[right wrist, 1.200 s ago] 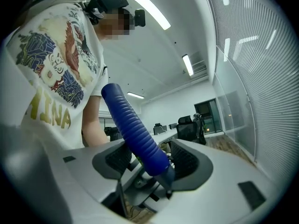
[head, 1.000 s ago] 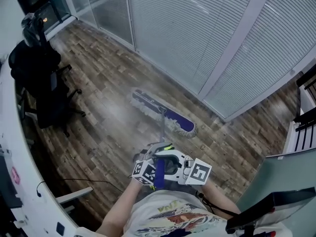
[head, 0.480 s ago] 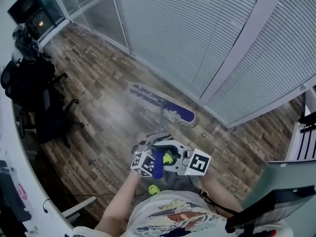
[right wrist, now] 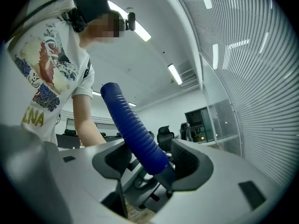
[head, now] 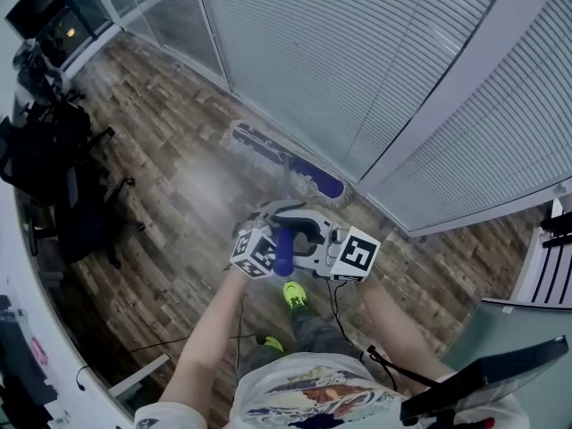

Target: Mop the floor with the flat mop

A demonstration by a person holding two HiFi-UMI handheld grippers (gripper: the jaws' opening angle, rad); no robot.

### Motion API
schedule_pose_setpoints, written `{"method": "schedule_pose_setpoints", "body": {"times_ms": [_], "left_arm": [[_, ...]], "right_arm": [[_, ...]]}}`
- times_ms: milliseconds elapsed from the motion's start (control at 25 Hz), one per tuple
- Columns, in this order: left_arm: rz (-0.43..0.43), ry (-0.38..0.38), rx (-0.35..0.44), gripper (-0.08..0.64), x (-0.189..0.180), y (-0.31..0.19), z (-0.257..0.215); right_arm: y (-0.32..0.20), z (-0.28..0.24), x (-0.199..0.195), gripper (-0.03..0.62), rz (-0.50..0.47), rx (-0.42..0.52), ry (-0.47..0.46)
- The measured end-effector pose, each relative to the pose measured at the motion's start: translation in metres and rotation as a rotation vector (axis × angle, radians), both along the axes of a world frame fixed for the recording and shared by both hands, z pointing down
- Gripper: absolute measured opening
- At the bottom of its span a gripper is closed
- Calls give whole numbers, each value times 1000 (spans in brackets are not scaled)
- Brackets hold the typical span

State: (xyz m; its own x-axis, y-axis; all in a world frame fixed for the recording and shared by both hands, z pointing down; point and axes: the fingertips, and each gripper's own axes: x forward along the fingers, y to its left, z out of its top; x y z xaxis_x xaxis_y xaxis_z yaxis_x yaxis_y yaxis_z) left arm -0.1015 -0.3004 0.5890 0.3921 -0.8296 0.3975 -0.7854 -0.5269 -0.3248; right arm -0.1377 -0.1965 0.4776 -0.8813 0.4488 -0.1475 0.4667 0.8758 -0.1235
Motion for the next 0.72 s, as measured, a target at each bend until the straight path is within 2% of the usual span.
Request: {"method": "schedule_pose_setpoints", "body": {"times_ms": [120,280,480,720], "left_arm": [[15,-14,-12,49,-6,-20,3],[7,-12,-32,51,-8,-17,5],[-51,18,-9,52,-13,24,5],[-106,44,-4,52,16,87,0]], "right_arm": [[-20,4,-7,261,12,-22,5],[-17,4,-8,262,-17,-51,21],[30,7,-10,262,-83,-29,54],[95,3,22,264,-144,-28,94]]}}
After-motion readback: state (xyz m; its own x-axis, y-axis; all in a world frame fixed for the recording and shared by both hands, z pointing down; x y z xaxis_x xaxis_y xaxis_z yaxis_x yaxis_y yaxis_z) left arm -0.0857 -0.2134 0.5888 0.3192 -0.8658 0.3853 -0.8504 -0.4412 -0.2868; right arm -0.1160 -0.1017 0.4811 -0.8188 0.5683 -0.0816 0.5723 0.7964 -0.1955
